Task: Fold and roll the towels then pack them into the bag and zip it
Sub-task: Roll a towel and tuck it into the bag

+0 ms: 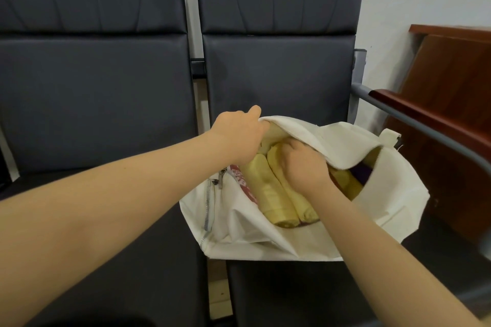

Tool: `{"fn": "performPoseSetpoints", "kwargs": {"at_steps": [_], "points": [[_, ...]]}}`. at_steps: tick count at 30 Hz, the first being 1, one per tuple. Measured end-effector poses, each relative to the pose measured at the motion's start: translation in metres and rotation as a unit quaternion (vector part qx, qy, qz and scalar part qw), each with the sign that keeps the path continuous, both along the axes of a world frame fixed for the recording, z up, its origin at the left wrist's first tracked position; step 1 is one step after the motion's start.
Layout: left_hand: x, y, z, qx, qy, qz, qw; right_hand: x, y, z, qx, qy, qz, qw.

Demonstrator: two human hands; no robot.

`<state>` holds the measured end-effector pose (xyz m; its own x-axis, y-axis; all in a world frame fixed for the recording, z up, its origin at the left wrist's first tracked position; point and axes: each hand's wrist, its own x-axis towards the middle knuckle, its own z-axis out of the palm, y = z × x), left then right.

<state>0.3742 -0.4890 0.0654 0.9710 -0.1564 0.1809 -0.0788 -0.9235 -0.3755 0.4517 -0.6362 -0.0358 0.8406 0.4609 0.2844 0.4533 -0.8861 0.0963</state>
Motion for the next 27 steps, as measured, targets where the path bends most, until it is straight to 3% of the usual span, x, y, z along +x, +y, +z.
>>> {"fn": "performPoseSetpoints", "kwargs": {"at_steps": [4,9,15,19,23,27], "points": [[-0.002,0.002,-0.001,0.004,0.001,-0.005,1.0,0.004,0.003,-0.024,-0.045,0.184,0.035,0.981],[-0.01,0.004,-0.004,-0.001,0.009,-0.011,1.0,0.008,0.005,-0.022,-0.07,0.248,0.018,0.966],[-0.027,0.013,0.001,-0.037,0.05,-0.031,0.998,-0.029,0.032,0.015,-0.089,0.2,-0.019,0.976],[-0.048,0.021,0.003,-0.036,0.014,-0.022,0.999,-0.08,0.055,0.058,0.024,0.147,0.078,0.986],[-0.077,0.036,0.011,-0.092,-0.023,0.048,0.994,-0.122,0.082,0.104,-0.054,0.097,0.066,0.992],[-0.116,0.076,0.025,-0.13,-0.052,0.085,0.986,-0.161,0.124,0.129,-0.054,0.067,0.089,0.992]]}}
